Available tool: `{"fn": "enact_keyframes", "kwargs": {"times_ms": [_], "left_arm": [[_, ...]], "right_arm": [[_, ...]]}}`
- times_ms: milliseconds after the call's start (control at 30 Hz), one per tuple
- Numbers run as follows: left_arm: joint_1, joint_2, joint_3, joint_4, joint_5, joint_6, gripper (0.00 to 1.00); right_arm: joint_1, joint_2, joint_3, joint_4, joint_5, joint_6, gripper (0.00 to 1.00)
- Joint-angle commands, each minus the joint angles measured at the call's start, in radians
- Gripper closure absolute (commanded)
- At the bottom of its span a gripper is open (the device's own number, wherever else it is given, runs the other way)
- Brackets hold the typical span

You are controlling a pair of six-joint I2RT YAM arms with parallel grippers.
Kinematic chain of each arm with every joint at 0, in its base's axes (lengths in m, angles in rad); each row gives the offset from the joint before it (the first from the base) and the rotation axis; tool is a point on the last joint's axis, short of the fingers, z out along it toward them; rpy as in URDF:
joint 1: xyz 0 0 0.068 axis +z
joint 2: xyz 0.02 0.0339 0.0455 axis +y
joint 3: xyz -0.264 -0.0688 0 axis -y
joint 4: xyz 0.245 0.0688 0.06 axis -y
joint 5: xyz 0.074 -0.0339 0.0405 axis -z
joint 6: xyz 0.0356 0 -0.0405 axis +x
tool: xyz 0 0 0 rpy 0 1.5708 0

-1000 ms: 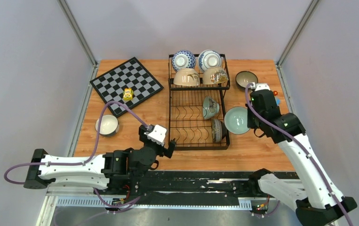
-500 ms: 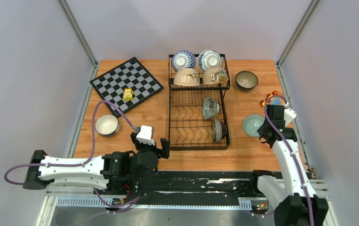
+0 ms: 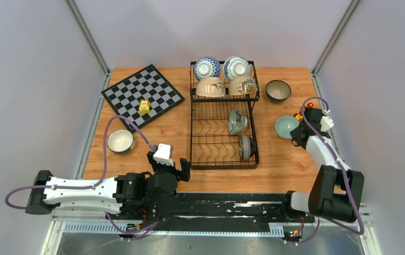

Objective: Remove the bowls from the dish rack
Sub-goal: Place the bowl at the center of the board.

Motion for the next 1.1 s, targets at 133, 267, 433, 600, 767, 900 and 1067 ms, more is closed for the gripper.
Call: {"fn": "enact_keyframes", "kwargs": {"times_ms": [133,267,433,600,767,900,1067], "left_arm": [[0.004,-0.020,0.009,0.070,-0.054,0.098,0.00],[0.005,0.021,0.021,0.094,-0.065,0.133,0.00],[0.007,0.091,0.046,0.117,-0.062,0.165,0.00],[0.009,0.147,0.068,0.136,-0.037,0.177,0.00],[0.009,0.169,0.076,0.157,-0.014,0.197,0.00],[0.010,0.170,0.077,0.175,-0.003,0.211,0.00],[0.012,0.169,0.080,0.198,0.008,0.233,0.00]], "right_arm": [[-0.021,0.195,0.158,0.130,-0.133,0.031,1.00],[-0.021,0.273,0.215,0.113,-0.171,0.020,1.00],[-0.020,0.343,0.278,0.024,-0.173,-0.013,1.00],[-0.021,0.345,0.268,0.022,-0.174,-0.026,1.00],[-0.021,0.345,0.280,0.003,-0.232,-0.056,0.76],[-0.020,0.322,0.260,0.001,-0.231,-0.067,0.58],[-0.011,0.213,0.238,-0.017,-0.227,-0.065,0.48]]}}
